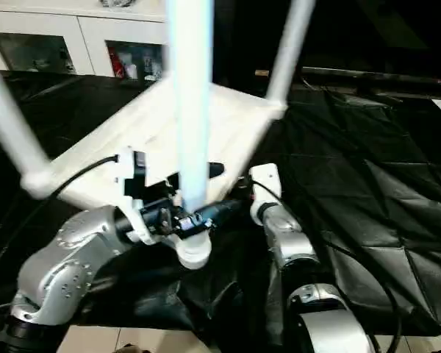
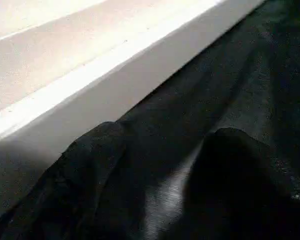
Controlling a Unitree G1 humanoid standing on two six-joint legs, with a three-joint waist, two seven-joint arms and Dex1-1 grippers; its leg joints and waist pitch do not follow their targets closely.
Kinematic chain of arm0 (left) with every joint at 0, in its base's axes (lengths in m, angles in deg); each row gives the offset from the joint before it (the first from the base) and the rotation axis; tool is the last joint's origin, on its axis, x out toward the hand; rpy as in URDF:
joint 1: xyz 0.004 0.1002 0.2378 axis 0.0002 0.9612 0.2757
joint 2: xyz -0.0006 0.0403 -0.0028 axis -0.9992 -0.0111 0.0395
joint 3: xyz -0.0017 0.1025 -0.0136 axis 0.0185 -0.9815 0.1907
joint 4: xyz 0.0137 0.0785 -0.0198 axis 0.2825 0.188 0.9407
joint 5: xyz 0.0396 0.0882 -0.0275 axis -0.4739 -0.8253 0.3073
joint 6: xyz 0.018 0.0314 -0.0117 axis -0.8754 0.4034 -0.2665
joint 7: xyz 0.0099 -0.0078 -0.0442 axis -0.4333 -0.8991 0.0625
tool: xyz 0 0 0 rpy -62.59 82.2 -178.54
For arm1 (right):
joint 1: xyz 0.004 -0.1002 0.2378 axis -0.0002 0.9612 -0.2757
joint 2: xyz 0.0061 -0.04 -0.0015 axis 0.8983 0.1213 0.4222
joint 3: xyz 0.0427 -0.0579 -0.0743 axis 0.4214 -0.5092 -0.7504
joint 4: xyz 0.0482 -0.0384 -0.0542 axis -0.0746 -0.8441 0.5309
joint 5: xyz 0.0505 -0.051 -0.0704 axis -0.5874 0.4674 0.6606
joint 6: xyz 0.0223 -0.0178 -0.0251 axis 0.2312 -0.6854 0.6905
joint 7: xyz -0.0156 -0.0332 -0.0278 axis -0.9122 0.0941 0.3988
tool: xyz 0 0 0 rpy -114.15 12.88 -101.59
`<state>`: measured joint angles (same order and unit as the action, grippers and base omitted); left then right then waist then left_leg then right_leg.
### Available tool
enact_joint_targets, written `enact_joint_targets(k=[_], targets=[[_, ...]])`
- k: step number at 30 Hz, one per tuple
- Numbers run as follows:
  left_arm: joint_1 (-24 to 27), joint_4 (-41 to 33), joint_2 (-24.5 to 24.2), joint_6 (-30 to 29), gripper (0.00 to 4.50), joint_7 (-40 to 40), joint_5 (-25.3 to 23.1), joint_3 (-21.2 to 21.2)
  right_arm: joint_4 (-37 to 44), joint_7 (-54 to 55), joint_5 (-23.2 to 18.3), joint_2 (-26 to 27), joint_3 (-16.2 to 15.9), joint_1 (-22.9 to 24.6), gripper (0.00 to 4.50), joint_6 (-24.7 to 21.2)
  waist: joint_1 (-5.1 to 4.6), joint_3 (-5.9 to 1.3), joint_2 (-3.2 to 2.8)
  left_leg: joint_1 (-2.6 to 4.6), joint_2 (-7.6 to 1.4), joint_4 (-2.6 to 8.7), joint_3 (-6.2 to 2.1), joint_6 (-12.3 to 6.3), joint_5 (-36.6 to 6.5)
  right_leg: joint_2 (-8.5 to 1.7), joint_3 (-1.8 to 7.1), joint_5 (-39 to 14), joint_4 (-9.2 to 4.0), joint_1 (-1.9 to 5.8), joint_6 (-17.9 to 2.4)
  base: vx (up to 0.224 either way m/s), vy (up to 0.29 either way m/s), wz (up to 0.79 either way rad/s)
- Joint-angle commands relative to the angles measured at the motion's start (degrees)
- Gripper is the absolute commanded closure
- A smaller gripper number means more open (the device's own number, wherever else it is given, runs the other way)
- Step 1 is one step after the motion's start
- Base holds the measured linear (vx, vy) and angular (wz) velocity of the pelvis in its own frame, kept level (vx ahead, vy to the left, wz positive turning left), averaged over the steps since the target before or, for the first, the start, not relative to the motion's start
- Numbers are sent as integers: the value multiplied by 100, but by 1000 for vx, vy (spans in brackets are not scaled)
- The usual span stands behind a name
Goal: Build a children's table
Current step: Rotate table base
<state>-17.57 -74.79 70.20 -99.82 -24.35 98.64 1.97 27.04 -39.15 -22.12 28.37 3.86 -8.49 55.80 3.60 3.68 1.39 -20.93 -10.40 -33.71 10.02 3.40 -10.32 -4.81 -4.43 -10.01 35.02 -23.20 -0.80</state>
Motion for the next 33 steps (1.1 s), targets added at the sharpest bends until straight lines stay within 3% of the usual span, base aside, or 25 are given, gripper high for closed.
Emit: enact_joint_targets(k=[1,7,11,14,18,19,23,25,28,29,31,33], targets=[[-195,71,157,61,8,-69,-91,-321,81,-312,23,194,-276,-128,87,99,70,-391,-81,42,-241,417,-57,73,-1432,-329,288,-1015,-372,316,-1234,0,0,0],[-347,451,264,364,8,120,-444,-320,28,-364,44,167,-221,-163,87,161,73,-381,-88,40,-241,431,-74,98,-1629,-336,292,-1286,-410,315,-1128,0,0,0],[-395,574,259,459,8,212,-580,-278,-31,-295,51,101,-165,-192,87,174,84,-397,-84,41,-246,419,-76,85,-1495,-340,291,-1161,-386,317,-1154,0,0,0],[-502,883,146,738,8,437,-985,-209,-110,-206,11,-74,-49,-253,87,215,133,-405,-99,60,-244,409,-68,60,-1389,-329,292,-1007,-376,313,-1138,0,0,0],[-575,1097,-133,733,8,406,-1107,-41,-61,-321,-114,-501,217,-329,87,225,202,-412,-83,83,-240,400,-55,84,-1371,-327,290,-921,-356,305,-1162,0,0,0],[-547,1120,-249,771,8,314,-1167,-73,14,-457,-122,-611,221,-310,87,215,201,-400,-78,55,-232,406,-64,79,-1424,-331,290,-1022,-358,326,-1137,0,0,0],[-417,1221,-681,858,8,-131,-1351,-254,366,-1067,-110,-941,93,-156,87,151,192,-388,-45,32,-214,406,-70,58,-1533,-347,292,-1500,-407,336,-978,0,0,0],[-343,1320,-958,855,35,-489,-1380,-352,712,-1554,-83,-1165,-68,34,87,99,192,-386,-57,14,-214,409,-81,-2,-1492,-341,303,-1739,-431,329,-835,0,0,0],[-348,1533,-1277,965,46,-773,-1558,-468,1236,-2230,-98,-1518,-279,358,87,66,221,-397,-74,53,-228,396,-59,-40,-1407,-301,315,-1507,-433,301,-912,0,0,0],[-418,1702,-1466,1032,56,-945,-1679,-544,1611,-2626,-111,-1777,-400,605,87,35,240,-397,-84,58,-239,394,-63,-51,-1387,-309,317,-1317,-400,307,-1030,0,0,0],[-564,1988,-1770,1208,82,-1158,-2008,-774,2068,-3122,-181,-2102,-510,897,87,-35,272,-394,-102,79,-246,405,-65,-78,-1485,-301,314,-1382,-420,302,-1018,0,0,0],[-569,1998,-1780,1214,88,-1165,-2021,-782,2082,-3137,-183,-2112,-513,906,87,-36,296,-392,-105,93,-244,402,-68,-80,-1536,-301,314,-1446,-422,291,-1002,0,0,0]])
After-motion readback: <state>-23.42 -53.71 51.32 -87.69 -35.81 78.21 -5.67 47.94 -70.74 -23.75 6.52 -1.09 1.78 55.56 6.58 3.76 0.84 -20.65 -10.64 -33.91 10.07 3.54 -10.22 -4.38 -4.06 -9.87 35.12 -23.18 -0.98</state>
